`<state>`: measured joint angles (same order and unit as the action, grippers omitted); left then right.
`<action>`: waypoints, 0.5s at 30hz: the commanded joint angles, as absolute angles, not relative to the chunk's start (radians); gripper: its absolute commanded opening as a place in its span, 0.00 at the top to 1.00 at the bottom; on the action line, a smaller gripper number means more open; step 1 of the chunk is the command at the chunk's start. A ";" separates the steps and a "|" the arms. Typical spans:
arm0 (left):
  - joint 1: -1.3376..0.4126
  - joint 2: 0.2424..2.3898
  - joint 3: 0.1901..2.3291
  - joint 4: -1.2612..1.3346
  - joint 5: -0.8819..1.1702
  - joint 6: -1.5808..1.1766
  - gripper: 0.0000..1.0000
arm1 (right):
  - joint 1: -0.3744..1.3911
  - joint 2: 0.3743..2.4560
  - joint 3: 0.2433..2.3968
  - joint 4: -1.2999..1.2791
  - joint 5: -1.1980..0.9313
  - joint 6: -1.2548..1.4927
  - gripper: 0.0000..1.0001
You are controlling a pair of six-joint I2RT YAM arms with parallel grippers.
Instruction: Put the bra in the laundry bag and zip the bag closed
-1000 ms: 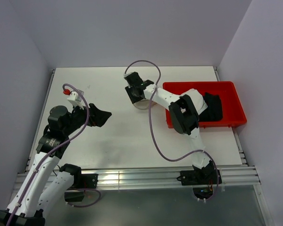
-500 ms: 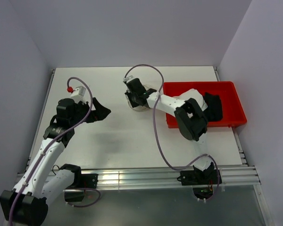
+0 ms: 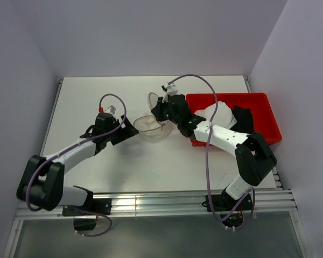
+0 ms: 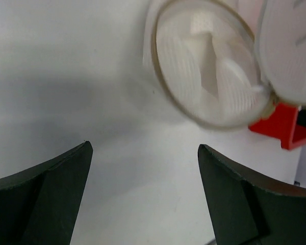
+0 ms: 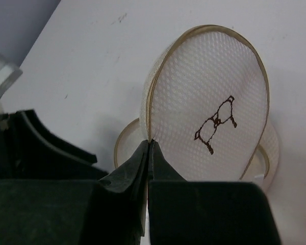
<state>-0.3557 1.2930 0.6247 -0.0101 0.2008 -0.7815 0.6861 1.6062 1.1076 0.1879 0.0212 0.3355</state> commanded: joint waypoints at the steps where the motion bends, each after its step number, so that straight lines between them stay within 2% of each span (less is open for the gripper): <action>1: -0.362 1.377 0.738 0.147 0.098 -0.796 0.09 | 0.669 1.542 1.034 0.328 -0.026 0.419 1.00; 3: -0.364 1.455 0.767 0.167 0.084 -0.785 0.09 | 0.664 1.522 1.006 0.334 -0.032 0.423 1.00; 9: -0.365 1.612 0.834 0.196 0.109 -0.775 0.21 | 0.649 1.473 0.939 0.359 -0.048 0.425 1.00; 12: -0.365 1.658 0.864 0.239 0.159 -0.773 0.35 | 0.641 1.467 0.928 0.371 -0.054 0.431 1.00; 15: -0.365 1.674 0.896 0.241 0.175 -0.767 0.92 | 0.635 1.471 0.930 0.376 -0.058 0.436 1.00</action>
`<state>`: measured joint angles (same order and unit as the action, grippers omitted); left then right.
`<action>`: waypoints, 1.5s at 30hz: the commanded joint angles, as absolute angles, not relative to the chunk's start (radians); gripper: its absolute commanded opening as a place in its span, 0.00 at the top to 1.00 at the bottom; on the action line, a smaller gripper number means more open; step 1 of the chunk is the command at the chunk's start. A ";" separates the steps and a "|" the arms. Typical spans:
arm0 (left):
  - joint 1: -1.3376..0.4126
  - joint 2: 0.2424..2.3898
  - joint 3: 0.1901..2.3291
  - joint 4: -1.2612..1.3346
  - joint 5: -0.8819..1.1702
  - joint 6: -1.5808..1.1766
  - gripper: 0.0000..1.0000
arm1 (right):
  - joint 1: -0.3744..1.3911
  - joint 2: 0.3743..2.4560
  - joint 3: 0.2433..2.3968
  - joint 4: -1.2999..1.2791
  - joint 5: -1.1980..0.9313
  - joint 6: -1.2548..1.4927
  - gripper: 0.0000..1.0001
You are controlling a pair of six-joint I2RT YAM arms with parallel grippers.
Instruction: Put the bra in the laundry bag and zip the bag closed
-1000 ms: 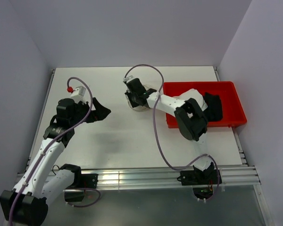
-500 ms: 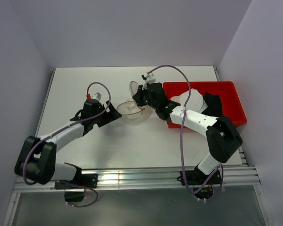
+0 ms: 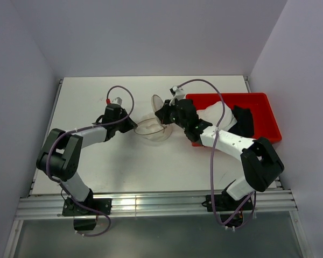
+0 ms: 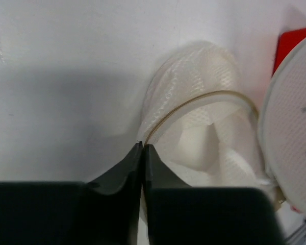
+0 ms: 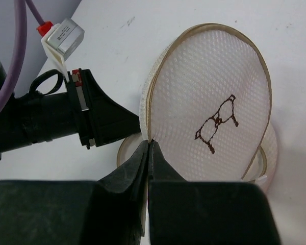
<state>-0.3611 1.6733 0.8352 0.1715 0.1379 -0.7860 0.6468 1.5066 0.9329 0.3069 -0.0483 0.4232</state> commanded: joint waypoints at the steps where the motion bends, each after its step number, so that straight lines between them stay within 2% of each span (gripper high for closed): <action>1: -0.367 1.666 0.893 0.238 0.161 -0.770 1.00 | 0.635 1.473 0.931 0.380 -0.060 0.440 1.00; 8: -0.348 1.384 0.885 0.149 0.049 -0.782 1.00 | 0.649 1.543 1.026 0.413 -0.084 0.569 1.00; 12: -0.209 1.286 0.899 0.118 0.092 -0.821 1.00 | 0.744 1.617 1.220 0.381 0.041 0.595 1.00; 16: -0.066 1.217 0.923 0.104 0.166 -0.821 1.00 | 0.788 1.710 1.337 0.455 0.051 0.682 1.00; 20: 0.059 1.157 0.881 0.075 0.100 -0.782 1.00 | 0.792 1.802 1.376 0.506 0.100 0.816 1.00; 26: 0.173 1.138 0.727 0.074 0.159 -0.842 1.00 | 0.805 1.974 1.374 0.500 0.083 0.882 0.99; 33: 0.189 1.013 0.523 0.081 0.126 -0.899 1.00 | 0.802 2.003 1.272 0.509 0.123 0.905 0.96; 36: 0.192 0.959 0.467 0.054 0.089 -0.907 1.00 | 0.805 1.970 1.232 0.494 0.152 0.888 0.90; 38: 0.192 0.916 0.451 0.043 0.072 -0.914 1.00 | 0.804 1.938 1.209 0.450 0.178 0.864 0.81; 39: 0.190 0.901 0.445 0.025 0.058 -0.916 0.94 | 0.805 1.924 1.197 0.433 0.193 0.856 0.77; 40: 0.190 0.875 0.445 0.014 0.049 -0.919 0.89 | 0.804 1.884 1.180 0.416 0.227 0.850 0.63; 43: 0.190 0.821 0.440 0.003 0.014 -0.931 0.71 | 0.801 1.789 1.121 0.379 0.259 0.796 0.32; 44: 0.190 0.807 0.434 -0.024 0.011 -0.933 0.65 | 0.796 1.758 1.103 0.365 0.262 0.752 0.28; 45: 0.192 0.795 0.433 -0.022 0.017 -0.934 0.54 | 0.793 1.731 1.092 0.354 0.262 0.724 0.27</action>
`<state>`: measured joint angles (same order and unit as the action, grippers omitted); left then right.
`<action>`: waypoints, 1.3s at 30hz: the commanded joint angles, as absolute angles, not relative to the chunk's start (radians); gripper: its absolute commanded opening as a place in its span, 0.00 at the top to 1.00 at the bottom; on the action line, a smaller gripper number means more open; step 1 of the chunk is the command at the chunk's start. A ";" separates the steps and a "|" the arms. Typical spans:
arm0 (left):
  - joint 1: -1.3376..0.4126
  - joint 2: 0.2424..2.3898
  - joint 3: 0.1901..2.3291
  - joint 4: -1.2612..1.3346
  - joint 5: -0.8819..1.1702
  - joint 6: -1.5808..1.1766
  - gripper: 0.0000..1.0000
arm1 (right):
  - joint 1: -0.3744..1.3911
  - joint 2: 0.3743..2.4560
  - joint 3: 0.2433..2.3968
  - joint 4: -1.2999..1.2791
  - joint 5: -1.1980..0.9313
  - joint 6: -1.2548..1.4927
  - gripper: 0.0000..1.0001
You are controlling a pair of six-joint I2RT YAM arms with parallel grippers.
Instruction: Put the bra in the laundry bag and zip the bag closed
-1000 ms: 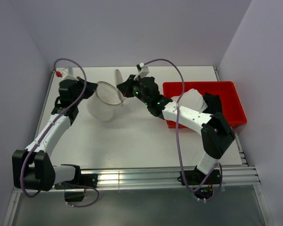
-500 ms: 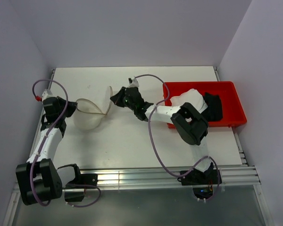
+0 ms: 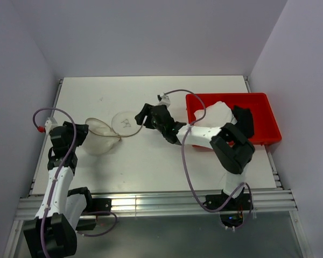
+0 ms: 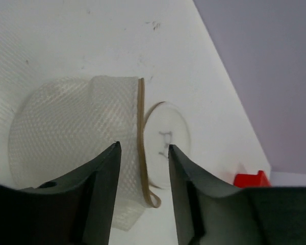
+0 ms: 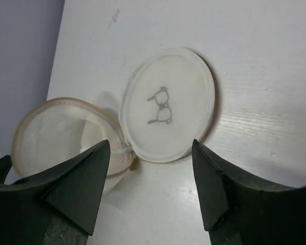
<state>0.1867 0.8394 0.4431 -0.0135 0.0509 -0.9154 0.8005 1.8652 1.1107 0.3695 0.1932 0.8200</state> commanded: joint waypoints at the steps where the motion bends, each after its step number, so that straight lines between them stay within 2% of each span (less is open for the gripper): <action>1: 0.192 0.772 0.433 -0.023 0.024 -0.933 0.50 | 0.787 1.667 1.080 0.327 0.265 0.700 0.27; 5: 0.192 0.707 0.475 -0.034 0.086 -0.913 0.30 | 0.712 1.476 0.977 0.226 0.305 0.554 0.35; 6: 0.192 0.681 0.491 -0.040 0.116 -0.907 0.24 | 0.689 1.398 0.957 0.166 0.310 0.536 0.39; 8: 0.184 0.670 0.553 -0.058 0.156 -0.873 0.19 | 0.628 1.321 0.891 0.115 0.337 0.503 0.45; 10: 0.154 0.683 0.622 -0.074 0.234 -0.832 0.16 | 0.499 1.246 0.849 0.012 0.341 0.488 0.56; 12: 0.124 0.699 0.650 -0.034 0.319 -0.805 0.14 | 0.372 1.232 0.835 -0.076 0.359 0.457 0.65; 13: 0.092 0.710 0.667 -0.028 0.390 -0.773 0.13 | 0.339 1.239 0.831 -0.099 0.368 0.433 0.66; 16: 0.023 0.759 0.764 -0.069 0.469 -0.686 0.14 | 0.264 1.324 0.877 -0.176 0.319 0.420 0.64; 20: -0.080 0.792 0.883 -0.213 0.506 -0.559 0.15 | 0.253 1.487 0.954 -0.222 0.317 0.396 0.45; 23: -0.127 0.766 0.878 -0.239 0.515 -0.509 0.15 | 0.227 1.604 1.031 -0.253 0.285 0.380 0.41; 28: -0.144 0.710 0.798 -0.247 0.494 -0.462 0.15 | 0.201 1.733 1.124 -0.294 0.227 0.376 0.41; 31: -0.144 0.698 0.778 -0.254 0.488 -0.451 0.16 | 0.196 1.801 1.183 -0.327 0.215 0.379 0.46; 33: -0.153 0.693 0.775 -0.258 0.489 -0.443 0.17 | 0.195 1.813 1.204 -0.330 0.228 0.386 0.62; 34: -0.158 0.692 0.776 -0.267 0.486 -0.440 0.17 | 0.195 1.810 1.206 -0.325 0.235 0.388 0.74; 35: -0.163 0.686 0.776 -0.271 0.479 -0.434 0.17 | 0.195 1.801 1.209 -0.324 0.236 0.391 0.96; 36: -0.170 0.686 0.776 -0.275 0.476 -0.433 0.17 | 0.195 1.792 1.212 -0.319 0.245 0.394 1.00; 39: -0.176 0.684 0.778 -0.279 0.474 -0.431 0.17 | 0.195 1.688 1.143 -0.220 0.265 0.388 1.00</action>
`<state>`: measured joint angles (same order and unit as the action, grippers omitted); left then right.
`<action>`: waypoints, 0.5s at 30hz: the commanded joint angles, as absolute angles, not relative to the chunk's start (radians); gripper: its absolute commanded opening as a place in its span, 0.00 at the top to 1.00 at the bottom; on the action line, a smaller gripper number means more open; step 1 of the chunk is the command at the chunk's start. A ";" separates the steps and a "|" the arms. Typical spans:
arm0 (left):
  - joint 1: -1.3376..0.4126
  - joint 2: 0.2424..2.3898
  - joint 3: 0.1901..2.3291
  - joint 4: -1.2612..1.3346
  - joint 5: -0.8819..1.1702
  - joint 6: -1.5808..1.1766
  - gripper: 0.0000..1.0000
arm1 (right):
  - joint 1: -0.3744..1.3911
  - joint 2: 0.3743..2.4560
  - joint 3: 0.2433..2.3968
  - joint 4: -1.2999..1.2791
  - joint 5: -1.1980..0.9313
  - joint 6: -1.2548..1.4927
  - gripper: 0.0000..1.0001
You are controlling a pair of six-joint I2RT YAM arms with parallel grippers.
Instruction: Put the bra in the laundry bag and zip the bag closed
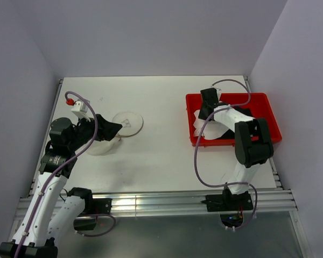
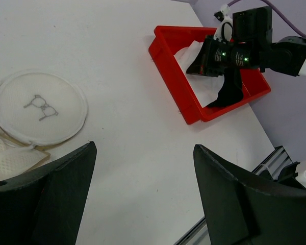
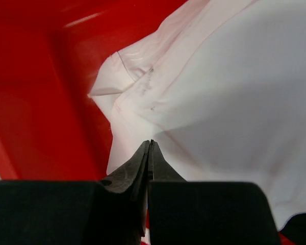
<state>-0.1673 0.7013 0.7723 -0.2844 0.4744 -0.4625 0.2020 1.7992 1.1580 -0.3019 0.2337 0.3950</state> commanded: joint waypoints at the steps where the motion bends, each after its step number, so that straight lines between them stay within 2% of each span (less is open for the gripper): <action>1: -0.178 0.684 0.778 -0.279 0.477 -0.431 0.17 | 0.196 1.652 1.122 -0.192 0.265 0.382 1.00; 6: -0.178 0.683 0.773 -0.275 0.485 -0.436 0.17 | 0.196 1.459 1.093 -0.150 0.276 0.338 1.00; 9: -0.178 0.680 0.772 -0.276 0.482 -0.437 0.17 | 0.198 1.563 1.215 -0.352 0.275 0.319 0.88; 10: -0.178 0.678 0.773 -0.276 0.480 -0.437 0.17 | 0.199 1.606 1.218 -0.366 0.284 0.316 0.77; 11: -0.178 0.677 0.772 -0.276 0.479 -0.437 0.17 | 0.196 1.623 1.207 -0.370 0.281 0.313 0.73; 15: -0.181 0.680 0.775 -0.276 0.483 -0.439 0.17 | 0.196 1.707 1.222 -0.419 0.259 0.282 0.62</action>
